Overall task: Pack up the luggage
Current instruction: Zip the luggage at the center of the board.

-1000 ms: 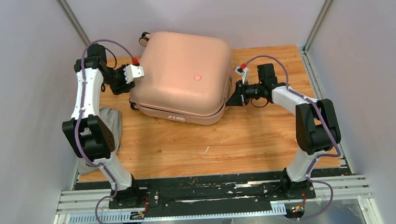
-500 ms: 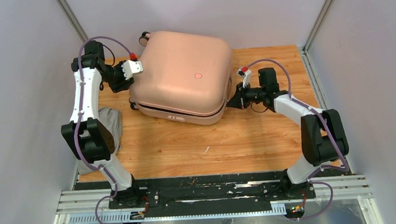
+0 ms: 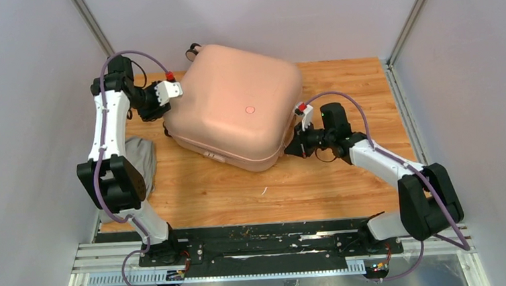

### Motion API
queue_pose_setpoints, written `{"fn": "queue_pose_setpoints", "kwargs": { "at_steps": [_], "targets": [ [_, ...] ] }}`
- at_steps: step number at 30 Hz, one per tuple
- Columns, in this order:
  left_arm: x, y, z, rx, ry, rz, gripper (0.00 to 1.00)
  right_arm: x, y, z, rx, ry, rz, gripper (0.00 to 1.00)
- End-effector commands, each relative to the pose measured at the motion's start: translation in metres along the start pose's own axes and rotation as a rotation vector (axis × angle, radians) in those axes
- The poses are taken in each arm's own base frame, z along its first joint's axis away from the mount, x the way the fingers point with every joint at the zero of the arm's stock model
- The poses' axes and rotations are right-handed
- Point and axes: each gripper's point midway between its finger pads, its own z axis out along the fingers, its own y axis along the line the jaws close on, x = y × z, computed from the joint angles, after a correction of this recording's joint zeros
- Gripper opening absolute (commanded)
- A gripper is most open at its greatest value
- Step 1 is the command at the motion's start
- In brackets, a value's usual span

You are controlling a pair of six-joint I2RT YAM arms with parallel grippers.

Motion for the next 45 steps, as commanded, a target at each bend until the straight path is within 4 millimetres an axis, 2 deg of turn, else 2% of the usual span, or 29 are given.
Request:
{"fn": "queue_pose_setpoints", "kwargs": {
  "at_steps": [1, 4, 10, 12, 13, 15, 17, 18, 21, 23, 26, 30, 32, 34, 36, 39, 45],
  "targets": [
    [-0.034, -0.006, -0.006, -0.012, -0.126, -0.037, 0.0, 0.006, 0.052, -0.001, -0.15, 0.017, -0.017, 0.0],
    [-0.033, -0.009, -0.004, -0.003, -0.126, -0.064, 0.0, 0.006, 0.055, 0.0, -0.148, -0.001, 0.008, 0.0],
    [-0.032, -0.012, -0.004, 0.002, -0.123, -0.08, 0.0, 0.007, 0.08, 0.002, -0.149, -0.01, -0.037, 0.0],
    [-0.034, -0.013, -0.008, -0.006, -0.126, -0.073, 0.01, 0.006, 0.07, 0.001, -0.09, -0.015, -0.026, 0.0],
    [-0.038, -0.013, -0.012, -0.013, -0.135, -0.072, 0.07, 0.006, 0.064, 0.001, -0.056, -0.012, -0.013, 0.0],
    [-0.048, -0.018, -0.023, -0.031, -0.158, -0.045, 0.33, 0.006, 0.055, 0.004, -0.031, -0.005, 0.025, 0.0],
    [-0.06, -0.031, -0.037, -0.049, -0.176, 0.051, 0.59, 0.006, 0.055, 0.007, -0.04, 0.004, 0.043, 0.0],
    [-0.066, -0.04, -0.045, -0.062, -0.181, 0.116, 0.67, 0.006, 0.055, 0.008, -0.042, 0.005, 0.051, 0.0],
    [-0.089, -0.076, -0.061, -0.075, -0.203, 0.29, 0.75, 0.007, 0.054, 0.009, -0.039, 0.0, 0.06, 0.0],
    [-0.107, -0.111, -0.06, -0.044, -0.213, 0.43, 0.77, 0.008, 0.055, 0.008, -0.042, -0.002, 0.066, 0.0],
    [-0.106, -0.172, -0.045, 0.041, -0.17, 0.655, 0.74, 0.008, 0.055, 0.008, -0.041, -0.013, 0.072, 0.0],
    [-0.112, -0.256, -0.029, 0.215, -0.21, 0.847, 0.53, 0.005, 0.057, 0.007, -0.048, -0.04, 0.093, 0.0],
    [-0.116, -0.289, -0.021, 0.304, -0.235, 0.872, 0.46, 0.004, 0.058, 0.007, -0.044, -0.047, 0.095, 0.0],
    [-0.118, -0.311, -0.012, 0.391, -0.233, 0.888, 0.41, 0.003, 0.058, 0.006, -0.04, -0.049, 0.087, 0.0],
    [-0.121, -0.322, -0.001, 0.463, -0.214, 0.882, 0.35, 0.003, 0.058, 0.004, -0.035, -0.051, 0.082, 0.0],
    [-0.13, -0.328, 0.017, 0.549, -0.187, 0.863, 0.29, 0.003, 0.059, 0.001, -0.032, -0.064, 0.075, 0.0],
    [-0.156, -0.31, 0.05, 0.526, -0.18, 0.927, 0.19, 0.001, 0.062, -0.002, -0.045, -0.095, 0.047, 0.0]
  ]
}}
